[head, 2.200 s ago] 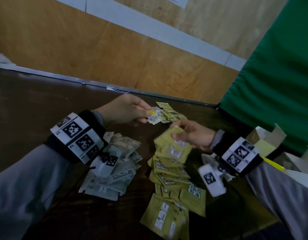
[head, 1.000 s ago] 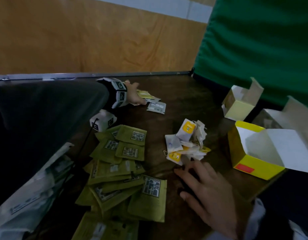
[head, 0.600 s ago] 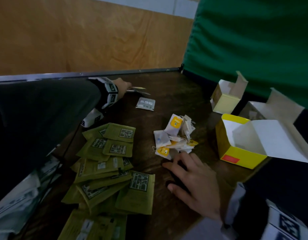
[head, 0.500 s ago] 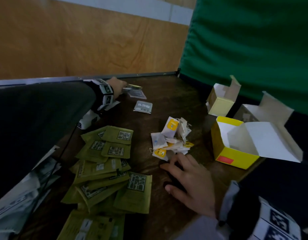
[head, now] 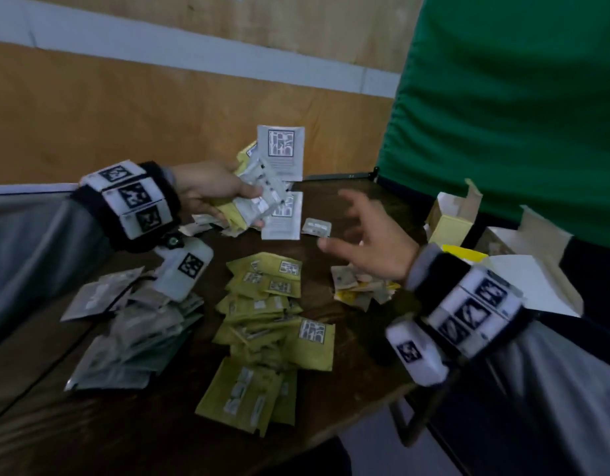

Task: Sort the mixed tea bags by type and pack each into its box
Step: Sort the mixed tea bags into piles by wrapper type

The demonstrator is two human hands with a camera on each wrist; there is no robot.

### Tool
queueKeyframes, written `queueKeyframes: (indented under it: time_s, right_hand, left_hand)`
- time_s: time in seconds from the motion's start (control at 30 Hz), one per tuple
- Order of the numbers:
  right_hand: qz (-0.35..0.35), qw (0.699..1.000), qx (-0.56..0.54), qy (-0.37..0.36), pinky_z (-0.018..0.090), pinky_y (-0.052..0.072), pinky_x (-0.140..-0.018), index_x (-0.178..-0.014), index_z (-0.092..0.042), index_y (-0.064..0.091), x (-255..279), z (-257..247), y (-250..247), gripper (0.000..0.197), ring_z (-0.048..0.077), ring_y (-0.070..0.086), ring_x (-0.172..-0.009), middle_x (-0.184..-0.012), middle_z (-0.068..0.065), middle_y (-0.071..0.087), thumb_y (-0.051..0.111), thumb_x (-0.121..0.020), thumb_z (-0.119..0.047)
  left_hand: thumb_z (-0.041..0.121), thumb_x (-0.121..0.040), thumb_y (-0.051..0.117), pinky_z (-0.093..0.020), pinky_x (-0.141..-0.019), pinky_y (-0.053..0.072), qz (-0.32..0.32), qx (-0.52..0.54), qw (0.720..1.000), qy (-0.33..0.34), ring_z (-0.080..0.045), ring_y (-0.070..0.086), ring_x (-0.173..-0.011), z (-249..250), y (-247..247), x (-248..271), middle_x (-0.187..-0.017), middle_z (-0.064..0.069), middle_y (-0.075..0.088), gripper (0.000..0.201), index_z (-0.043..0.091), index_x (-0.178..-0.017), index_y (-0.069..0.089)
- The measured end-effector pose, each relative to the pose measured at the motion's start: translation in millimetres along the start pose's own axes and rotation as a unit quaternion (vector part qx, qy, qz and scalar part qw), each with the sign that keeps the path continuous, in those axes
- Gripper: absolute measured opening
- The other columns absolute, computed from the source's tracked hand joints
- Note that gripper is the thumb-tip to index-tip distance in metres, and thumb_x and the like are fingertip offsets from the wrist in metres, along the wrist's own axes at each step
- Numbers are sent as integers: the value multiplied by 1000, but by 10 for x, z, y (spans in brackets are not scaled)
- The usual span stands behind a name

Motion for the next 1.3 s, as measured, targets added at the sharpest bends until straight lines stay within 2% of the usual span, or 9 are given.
queueKeyframes:
  time_s: [0.13,0.3,0.4,0.6,0.7,0.83,1.1,1.2,1.3]
  right_hand:
    - [33,990,-130,43,51,47,-96,-148,-31,13,-294,-322,70,102,27,41,-130,-148,9,31,69,-68,-63]
    - [-79,952,-284,80,46,58,-55,-115,-21,59,-323,-675,537,38,29,69,-88,-109,6,67,63,-85,-44]
    - [-95,939,-315,97,50,58,-60,-117,-17,59,-286,-715,656,34,32,68,-89,-110,11,66,57,-91,-38]
    - [-87,921,-349,149,41,57,-64,-112,-17,55,-249,-532,642,22,21,64,-84,-110,5,62,48,-97,-32]
    - [-12,930,-326,172,34,52,-62,-117,-11,55,-268,-371,495,26,15,61,-74,-98,5,62,46,-98,-26]
    - [-64,959,-217,172,23,48,-53,-121,-4,52,-205,-276,518,33,13,58,-65,-88,6,61,45,-98,-27]
    - [-256,953,-137,83,17,43,-42,-85,-13,53,-184,-791,1135,9,7,58,-48,-75,9,63,57,-92,-10]
    - [-307,933,-165,90,17,42,-42,-94,-6,55,-237,-1060,1475,8,11,60,-53,-86,17,64,48,-95,-6]
    - [-326,926,-161,100,20,44,-49,-112,2,56,-272,-1257,1673,21,21,64,-69,-98,20,62,45,-96,-4]
  left_hand:
    - [14,-95,53,-23,-40,51,-21,-53,998,19,-8,67,-51,-87,87,346,-63,5,72,6,19,-98,52]
    - [19,-88,65,-31,-60,60,-19,-80,995,48,-16,70,-73,-268,97,501,-99,-9,70,23,12,-109,58]
    - [14,-82,71,-20,-58,56,22,-59,996,66,-8,69,-67,-330,18,567,-92,-4,70,22,9,-101,62]
    - [9,-77,76,-45,-87,54,40,-18,999,26,-31,67,-93,-559,-36,624,-111,-19,68,39,-1,-113,64]
    - [11,-81,73,-39,-75,59,78,19,997,13,-27,70,-86,-592,-146,618,-106,-15,70,37,0,-114,62]
    - [12,-88,64,-24,-38,49,99,98,990,29,-17,70,-55,-564,-337,680,-76,-8,73,19,5,-105,59]
    - [19,-85,69,-25,-41,53,238,169,954,67,-14,69,-53,-636,-870,854,-77,-4,73,35,6,-116,59]
    - [16,-89,65,-18,-33,45,272,196,939,76,-7,63,-41,-686,-1000,900,-60,5,70,22,9,-108,56]
    - [16,-89,65,-19,-36,47,290,215,929,77,-9,65,-45,-814,-1126,946,-84,-9,71,27,6,-113,57]
Point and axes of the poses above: each hand's wrist, its own x-axis away from the middle knuckle, its own y-axis out of the palm, z = x × y, the point moved 7 cm from there along -x, towards the middle knuckle
